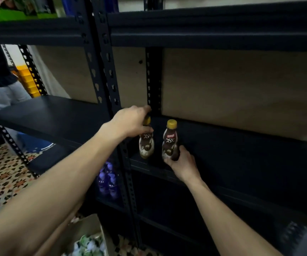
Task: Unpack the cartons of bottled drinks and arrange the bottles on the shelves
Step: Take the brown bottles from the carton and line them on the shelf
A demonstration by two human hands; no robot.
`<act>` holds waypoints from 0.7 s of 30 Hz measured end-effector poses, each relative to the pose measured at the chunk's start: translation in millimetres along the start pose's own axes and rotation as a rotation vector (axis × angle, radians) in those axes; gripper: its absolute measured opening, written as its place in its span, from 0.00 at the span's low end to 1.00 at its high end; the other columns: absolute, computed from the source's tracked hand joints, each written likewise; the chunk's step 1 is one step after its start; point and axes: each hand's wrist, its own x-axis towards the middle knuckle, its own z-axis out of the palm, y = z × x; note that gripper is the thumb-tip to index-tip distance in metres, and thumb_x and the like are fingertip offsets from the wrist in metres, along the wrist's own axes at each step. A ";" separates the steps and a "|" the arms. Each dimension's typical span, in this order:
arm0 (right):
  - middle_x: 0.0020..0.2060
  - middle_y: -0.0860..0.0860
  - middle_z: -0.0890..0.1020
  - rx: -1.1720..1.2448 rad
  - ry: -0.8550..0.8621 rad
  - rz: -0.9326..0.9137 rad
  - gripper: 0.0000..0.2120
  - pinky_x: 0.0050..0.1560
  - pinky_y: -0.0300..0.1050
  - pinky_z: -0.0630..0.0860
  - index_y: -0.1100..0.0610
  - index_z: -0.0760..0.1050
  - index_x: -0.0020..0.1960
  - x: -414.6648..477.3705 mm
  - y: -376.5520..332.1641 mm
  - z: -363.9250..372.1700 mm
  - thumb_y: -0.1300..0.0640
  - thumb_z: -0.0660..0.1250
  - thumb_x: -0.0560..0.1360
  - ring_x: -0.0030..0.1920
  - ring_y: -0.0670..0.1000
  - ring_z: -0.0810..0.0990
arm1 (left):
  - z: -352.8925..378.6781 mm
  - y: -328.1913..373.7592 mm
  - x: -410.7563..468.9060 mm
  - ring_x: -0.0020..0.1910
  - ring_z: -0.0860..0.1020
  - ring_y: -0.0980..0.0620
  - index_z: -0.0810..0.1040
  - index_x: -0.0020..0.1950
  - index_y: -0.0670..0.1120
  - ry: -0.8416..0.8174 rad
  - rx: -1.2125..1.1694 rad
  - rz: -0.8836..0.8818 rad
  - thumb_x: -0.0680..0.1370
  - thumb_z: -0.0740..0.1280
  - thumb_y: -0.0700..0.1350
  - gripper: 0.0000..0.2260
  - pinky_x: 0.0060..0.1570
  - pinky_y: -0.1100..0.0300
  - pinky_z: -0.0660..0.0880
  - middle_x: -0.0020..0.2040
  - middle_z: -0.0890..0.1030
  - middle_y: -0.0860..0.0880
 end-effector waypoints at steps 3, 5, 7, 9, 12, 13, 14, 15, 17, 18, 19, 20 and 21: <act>0.50 0.45 0.80 0.004 0.020 -0.005 0.15 0.50 0.40 0.72 0.52 0.75 0.56 5.3 -2.5 10.4 0.52 0.76 0.74 0.51 0.47 0.79 | -11.0 -3.4 14.9 0.52 0.79 0.43 0.73 0.60 0.49 -0.113 0.184 0.099 0.72 0.72 0.59 0.22 0.42 0.54 0.73 0.50 0.79 0.47; 0.51 0.46 0.81 -0.006 0.043 -0.009 0.16 0.49 0.40 0.71 0.53 0.74 0.56 7.9 -2.8 15.2 0.52 0.77 0.73 0.51 0.48 0.78 | -12.7 -6.8 22.7 0.47 0.79 0.44 0.74 0.52 0.48 -0.176 0.150 0.137 0.73 0.74 0.56 0.16 0.40 0.55 0.73 0.44 0.76 0.50; 0.54 0.49 0.81 -0.033 0.059 -0.003 0.18 0.50 0.41 0.72 0.54 0.75 0.56 11.3 -2.4 19.9 0.51 0.78 0.72 0.54 0.50 0.79 | -12.8 -10.4 29.7 0.43 0.79 0.45 0.76 0.49 0.47 -0.223 0.095 0.140 0.72 0.76 0.52 0.14 0.40 0.55 0.75 0.39 0.75 0.51; 0.56 0.50 0.81 -0.051 0.067 0.018 0.20 0.52 0.43 0.74 0.55 0.75 0.57 14.9 -2.0 23.8 0.51 0.78 0.71 0.56 0.51 0.79 | -13.9 -11.5 35.1 0.41 0.78 0.46 0.78 0.50 0.46 -0.257 0.093 0.126 0.72 0.76 0.51 0.14 0.41 0.56 0.75 0.38 0.75 0.51; 0.56 0.50 0.81 -0.065 0.089 0.042 0.22 0.57 0.47 0.76 0.53 0.75 0.58 16.8 0.4 29.0 0.51 0.80 0.69 0.57 0.52 0.79 | -15.7 -11.4 40.2 0.42 0.77 0.46 0.78 0.51 0.44 -0.302 0.131 0.146 0.72 0.77 0.50 0.15 0.40 0.56 0.73 0.42 0.76 0.49; 0.56 0.50 0.81 -0.069 0.095 0.042 0.22 0.58 0.47 0.76 0.53 0.76 0.58 16.8 1.2 30.0 0.52 0.80 0.69 0.57 0.51 0.79 | -16.6 -11.1 41.2 0.42 0.77 0.46 0.78 0.51 0.44 -0.314 0.146 0.153 0.72 0.77 0.50 0.15 0.41 0.56 0.73 0.43 0.76 0.48; 0.56 0.49 0.81 -0.068 0.100 0.042 0.21 0.58 0.46 0.76 0.52 0.76 0.58 16.2 1.4 30.9 0.52 0.80 0.69 0.57 0.51 0.79 | -17.1 -11.5 42.1 0.43 0.77 0.46 0.78 0.51 0.44 -0.324 0.154 0.155 0.72 0.77 0.50 0.14 0.41 0.56 0.73 0.44 0.77 0.47; 0.56 0.49 0.81 -0.063 0.105 0.040 0.21 0.57 0.44 0.75 0.52 0.76 0.58 15.9 1.6 31.3 0.53 0.80 0.69 0.57 0.50 0.79 | -17.3 -11.7 42.9 0.43 0.77 0.46 0.78 0.51 0.44 -0.332 0.164 0.153 0.72 0.76 0.49 0.14 0.40 0.56 0.73 0.45 0.78 0.47; 0.56 0.48 0.81 -0.056 0.111 0.037 0.21 0.56 0.43 0.75 0.52 0.76 0.58 15.1 0.8 31.9 0.54 0.80 0.69 0.56 0.49 0.80 | -16.8 -11.9 43.7 0.43 0.78 0.46 0.78 0.50 0.45 -0.338 0.191 0.153 0.73 0.76 0.49 0.12 0.41 0.55 0.75 0.45 0.79 0.46; 0.56 0.48 0.81 -0.053 0.112 0.035 0.21 0.56 0.43 0.75 0.51 0.76 0.58 14.6 0.3 32.1 0.54 0.80 0.68 0.56 0.49 0.80 | -16.1 -11.9 43.7 0.44 0.79 0.45 0.79 0.48 0.44 -0.339 0.201 0.153 0.73 0.76 0.49 0.11 0.42 0.54 0.77 0.45 0.80 0.46; 0.55 0.48 0.81 -0.047 0.110 0.031 0.21 0.56 0.42 0.75 0.51 0.76 0.58 14.4 -0.4 32.4 0.54 0.80 0.68 0.56 0.49 0.80 | -16.0 -12.3 43.5 0.44 0.80 0.45 0.79 0.46 0.44 -0.341 0.205 0.151 0.73 0.76 0.48 0.11 0.44 0.53 0.79 0.45 0.80 0.46; 0.55 0.48 0.82 -0.039 0.106 0.027 0.21 0.55 0.41 0.74 0.51 0.76 0.58 13.5 -1.1 32.8 0.54 0.80 0.69 0.56 0.48 0.80 | -16.1 -12.5 43.2 0.44 0.80 0.45 0.79 0.46 0.43 -0.342 0.205 0.150 0.73 0.75 0.48 0.11 0.45 0.52 0.80 0.44 0.80 0.47; 0.55 0.47 0.82 -0.031 0.101 0.025 0.21 0.55 0.40 0.74 0.51 0.76 0.58 12.8 -1.9 33.3 0.54 0.80 0.69 0.56 0.48 0.80 | -16.2 -12.4 42.6 0.44 0.80 0.45 0.79 0.48 0.43 -0.339 0.208 0.149 0.73 0.75 0.49 0.11 0.44 0.52 0.80 0.44 0.80 0.47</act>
